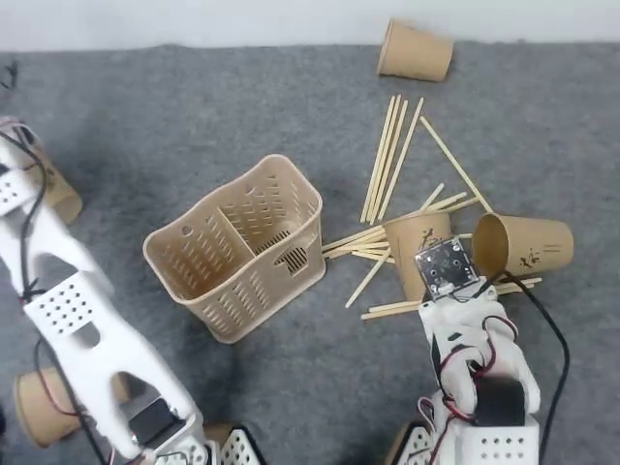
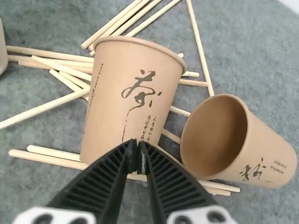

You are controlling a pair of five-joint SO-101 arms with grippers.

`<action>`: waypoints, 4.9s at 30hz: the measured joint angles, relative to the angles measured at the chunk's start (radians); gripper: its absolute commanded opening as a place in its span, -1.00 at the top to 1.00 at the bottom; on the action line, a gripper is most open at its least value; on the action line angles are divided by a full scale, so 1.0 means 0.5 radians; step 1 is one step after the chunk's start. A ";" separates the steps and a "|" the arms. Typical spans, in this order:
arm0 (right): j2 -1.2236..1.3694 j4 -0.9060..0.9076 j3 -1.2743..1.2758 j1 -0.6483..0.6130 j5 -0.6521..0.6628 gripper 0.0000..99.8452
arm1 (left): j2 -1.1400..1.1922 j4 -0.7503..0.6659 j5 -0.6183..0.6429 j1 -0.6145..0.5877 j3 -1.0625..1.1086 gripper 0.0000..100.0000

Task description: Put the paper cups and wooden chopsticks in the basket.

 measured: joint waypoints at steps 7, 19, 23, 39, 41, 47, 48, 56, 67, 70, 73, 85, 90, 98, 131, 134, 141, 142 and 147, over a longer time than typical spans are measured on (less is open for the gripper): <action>-0.003 0.000 0.077 -0.003 -0.018 0.98 | 0.138 -0.350 0.000 -0.034 0.000 0.61; -0.003 -0.025 0.104 -0.006 -0.018 0.98 | 0.221 0.031 -0.356 0.028 -0.086 0.61; -0.003 -0.034 0.104 -0.006 -0.018 0.98 | 0.193 0.341 -0.684 0.037 -0.147 0.61; -0.003 -0.034 0.104 -0.006 -0.018 0.98 | -0.117 1.663 -1.025 0.110 -0.776 0.61; -0.003 -0.034 0.104 -0.006 -0.018 0.98 | -0.190 1.666 -1.034 0.086 -0.755 0.61; -0.003 -0.034 0.104 -0.006 -0.018 0.98 | -0.212 1.676 -1.332 0.058 -0.617 0.61; -0.003 -0.034 0.104 -0.006 -0.018 0.98 | -0.212 1.676 -1.387 0.058 -0.611 0.61; -0.003 -0.034 0.135 -0.006 -0.018 0.98 | -0.212 1.676 -2.038 -0.012 -0.519 0.61; -0.003 -0.034 0.135 -0.006 -0.018 0.98 | -0.344 1.676 -2.888 -0.064 -0.114 0.61; -0.003 -0.034 0.135 -0.006 -0.018 0.98 | -0.353 1.672 -3.136 -0.132 -0.058 0.61; -0.003 -0.034 0.135 -0.006 -0.018 0.98 | -0.353 1.672 -3.259 -0.230 -0.058 0.61; -0.003 -0.034 0.135 -0.006 -0.018 0.98 | -0.313 1.676 -2.937 -0.328 -0.614 0.61; -0.003 -0.034 0.135 -0.006 -0.018 0.98 | -0.310 1.676 -2.878 -0.344 -0.675 0.61; -0.003 -0.034 0.135 -0.006 -0.018 0.98 | -0.150 0.997 -2.259 -0.319 -0.684 0.62; -0.018 -0.095 0.209 0.006 -0.018 0.98 | -0.313 1.669 -3.093 -0.371 -0.390 0.62; -0.018 -0.095 0.209 0.006 -0.018 0.98 | -0.540 1.669 -3.109 -0.371 -0.114 0.62; -0.018 -0.095 0.209 0.006 -0.018 0.98 | -0.795 1.295 -2.872 -0.350 0.316 0.62; -0.018 -0.095 0.209 0.006 -0.018 0.98 | -0.795 1.178 -2.780 -0.350 0.362 0.62; -0.018 -0.095 0.209 0.006 -0.018 0.98 | -0.740 1.053 -2.728 -0.368 0.470 0.62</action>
